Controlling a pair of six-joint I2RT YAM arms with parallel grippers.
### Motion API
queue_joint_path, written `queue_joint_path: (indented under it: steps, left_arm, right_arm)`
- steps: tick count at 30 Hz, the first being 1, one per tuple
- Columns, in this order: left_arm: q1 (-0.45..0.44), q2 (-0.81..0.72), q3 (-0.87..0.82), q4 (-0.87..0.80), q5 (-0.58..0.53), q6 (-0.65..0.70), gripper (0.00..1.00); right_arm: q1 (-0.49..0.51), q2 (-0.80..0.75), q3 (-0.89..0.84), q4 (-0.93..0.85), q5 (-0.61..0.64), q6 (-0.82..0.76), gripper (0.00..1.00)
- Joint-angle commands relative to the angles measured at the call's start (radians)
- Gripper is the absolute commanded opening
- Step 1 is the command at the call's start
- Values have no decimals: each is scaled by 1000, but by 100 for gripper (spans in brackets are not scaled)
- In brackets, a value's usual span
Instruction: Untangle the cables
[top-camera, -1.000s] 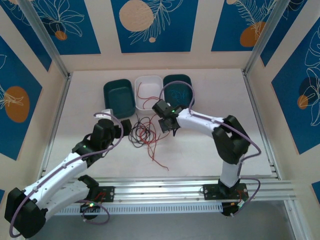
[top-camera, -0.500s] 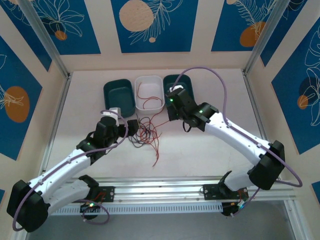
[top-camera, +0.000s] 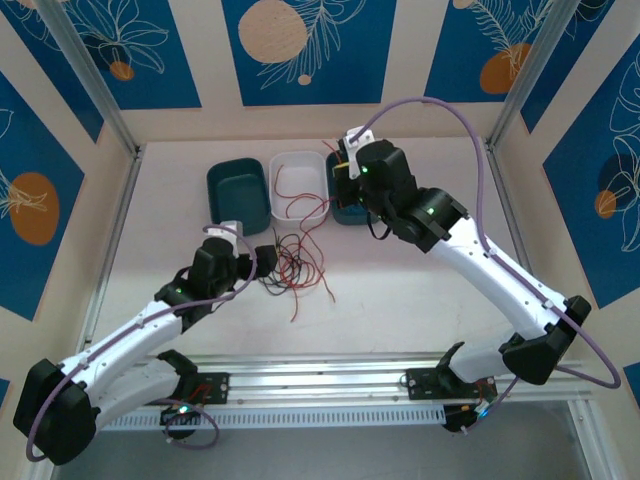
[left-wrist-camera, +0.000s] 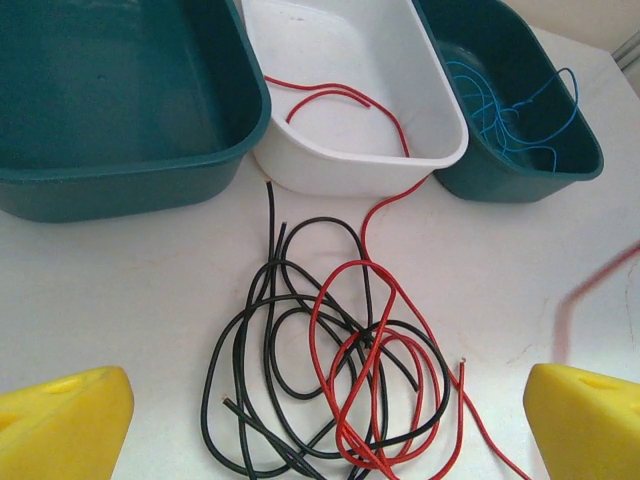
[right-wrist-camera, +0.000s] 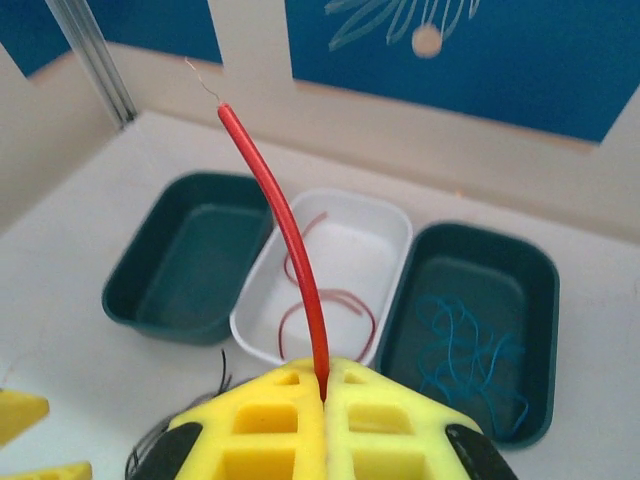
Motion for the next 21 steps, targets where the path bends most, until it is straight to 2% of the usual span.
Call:
queue_joint_path:
  steps: [1, 11, 17, 21]
  left_arm:
    - [4, -27, -15, 14, 4, -15, 100]
    - [3, -94, -32, -28, -8, -25, 100]
    - [3, -147, -49, -67, 12, -39, 100]
    - [4, -180, -70, -91, 27, -58, 100]
  right_arm:
    - [-6, 29, 82, 73, -9, -69, 0]
    - [-69, 251, 358, 106, -37, -137, 0]
    - [-124, 465, 597, 80, -55, -148, 0]
    - [-150, 652, 818, 35, -39, -180, 0]
